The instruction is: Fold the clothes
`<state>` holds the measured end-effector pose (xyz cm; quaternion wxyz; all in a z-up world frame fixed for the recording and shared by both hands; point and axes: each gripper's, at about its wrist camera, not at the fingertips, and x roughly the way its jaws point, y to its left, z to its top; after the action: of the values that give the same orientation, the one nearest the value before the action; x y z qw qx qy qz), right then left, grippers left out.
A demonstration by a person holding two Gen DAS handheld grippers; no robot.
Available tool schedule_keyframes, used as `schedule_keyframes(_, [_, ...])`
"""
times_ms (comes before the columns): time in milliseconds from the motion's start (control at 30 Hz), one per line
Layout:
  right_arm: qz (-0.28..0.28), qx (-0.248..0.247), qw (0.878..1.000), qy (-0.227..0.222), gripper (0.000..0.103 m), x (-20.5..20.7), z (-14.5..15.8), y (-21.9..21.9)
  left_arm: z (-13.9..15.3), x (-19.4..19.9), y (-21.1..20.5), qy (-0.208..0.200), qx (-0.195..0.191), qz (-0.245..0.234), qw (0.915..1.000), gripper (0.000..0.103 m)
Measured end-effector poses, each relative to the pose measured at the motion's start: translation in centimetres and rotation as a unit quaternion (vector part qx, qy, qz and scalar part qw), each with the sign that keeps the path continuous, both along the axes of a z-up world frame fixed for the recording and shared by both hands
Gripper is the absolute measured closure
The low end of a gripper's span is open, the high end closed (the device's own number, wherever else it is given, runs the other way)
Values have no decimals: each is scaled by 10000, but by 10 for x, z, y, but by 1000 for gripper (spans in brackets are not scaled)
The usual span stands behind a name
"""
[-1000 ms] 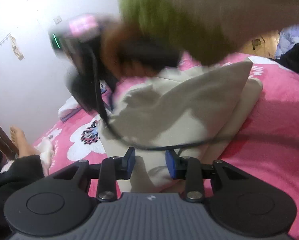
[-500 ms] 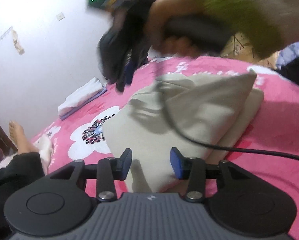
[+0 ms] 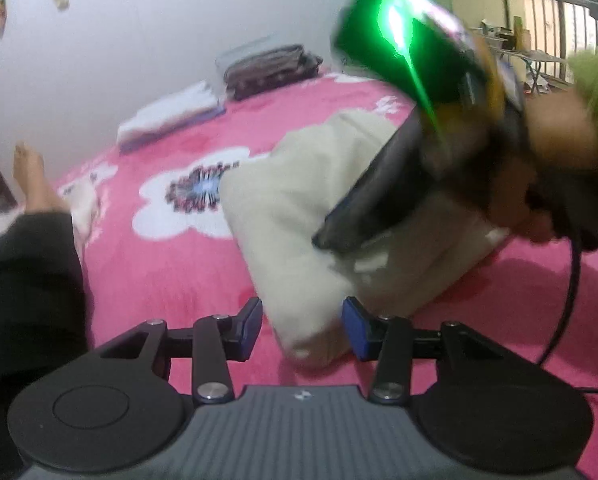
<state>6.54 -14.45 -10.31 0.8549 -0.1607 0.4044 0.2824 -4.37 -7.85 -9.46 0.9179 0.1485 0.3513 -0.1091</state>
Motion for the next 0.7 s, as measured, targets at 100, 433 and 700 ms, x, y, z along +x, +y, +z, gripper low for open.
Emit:
schedule_keyframes(100, [8, -72, 9998, 172, 87, 4, 26, 0, -6, 4, 7, 380, -100, 129, 9991, 56])
schedule_keyframes(433, [523, 210, 9942, 921, 90, -8, 16, 7, -25, 12, 20, 1162, -189, 475, 9919, 57])
schedule_keyframes(700, [734, 627, 9910, 924, 90, -16, 53, 3, -23, 6, 18, 1108, -93, 455, 9928, 57])
